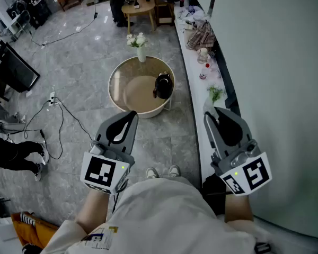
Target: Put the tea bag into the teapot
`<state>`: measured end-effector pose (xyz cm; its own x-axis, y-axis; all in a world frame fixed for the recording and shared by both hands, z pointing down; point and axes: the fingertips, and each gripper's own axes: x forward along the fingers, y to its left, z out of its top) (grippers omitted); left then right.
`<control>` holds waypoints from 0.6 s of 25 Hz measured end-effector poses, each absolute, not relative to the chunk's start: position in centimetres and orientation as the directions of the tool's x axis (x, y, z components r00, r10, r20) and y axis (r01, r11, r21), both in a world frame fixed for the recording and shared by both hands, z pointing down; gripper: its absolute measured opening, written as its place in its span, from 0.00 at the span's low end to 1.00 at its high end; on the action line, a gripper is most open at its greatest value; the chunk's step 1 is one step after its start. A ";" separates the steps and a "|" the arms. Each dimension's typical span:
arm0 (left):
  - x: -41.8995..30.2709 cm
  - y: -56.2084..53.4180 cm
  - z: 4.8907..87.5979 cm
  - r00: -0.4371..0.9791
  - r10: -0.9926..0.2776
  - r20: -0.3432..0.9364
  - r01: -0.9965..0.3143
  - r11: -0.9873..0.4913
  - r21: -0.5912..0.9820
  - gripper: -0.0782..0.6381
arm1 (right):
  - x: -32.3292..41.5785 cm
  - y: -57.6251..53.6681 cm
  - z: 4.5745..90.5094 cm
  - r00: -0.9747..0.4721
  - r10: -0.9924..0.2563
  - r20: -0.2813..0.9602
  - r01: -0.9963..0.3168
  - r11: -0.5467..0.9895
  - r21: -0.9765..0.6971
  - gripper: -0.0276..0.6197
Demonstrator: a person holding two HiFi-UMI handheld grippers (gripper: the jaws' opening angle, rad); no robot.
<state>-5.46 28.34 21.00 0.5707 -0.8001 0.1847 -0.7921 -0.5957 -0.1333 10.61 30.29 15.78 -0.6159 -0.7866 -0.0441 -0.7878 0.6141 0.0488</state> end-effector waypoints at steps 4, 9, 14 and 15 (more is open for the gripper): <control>-4.5 28.5 20.2 0.574 -0.804 0.154 -0.781 -0.594 -0.191 0.12 | 11.0 30.4 16.1 -0.611 -0.790 -0.042 -0.791 0.609 0.051 0.13; -4.0 28.9 20.5 0.584 -0.793 0.172 -0.777 -0.608 -0.164 0.12 | 11.2 30.8 15.9 -0.625 -0.779 -0.043 -0.780 0.624 0.032 0.13; -3.7 29.2 21.2 0.587 -0.785 0.199 -0.778 -0.614 -0.129 0.12 | 12.0 31.0 16.2 -0.623 -0.782 -0.030 -0.782 0.622 0.039 0.13; -3.5 29.2 21.2 0.584 -0.787 0.200 -0.780 -0.612 -0.128 0.12 | 12.2 31.1 16.3 -0.623 -0.781 -0.029 -0.782 0.622 0.038 0.13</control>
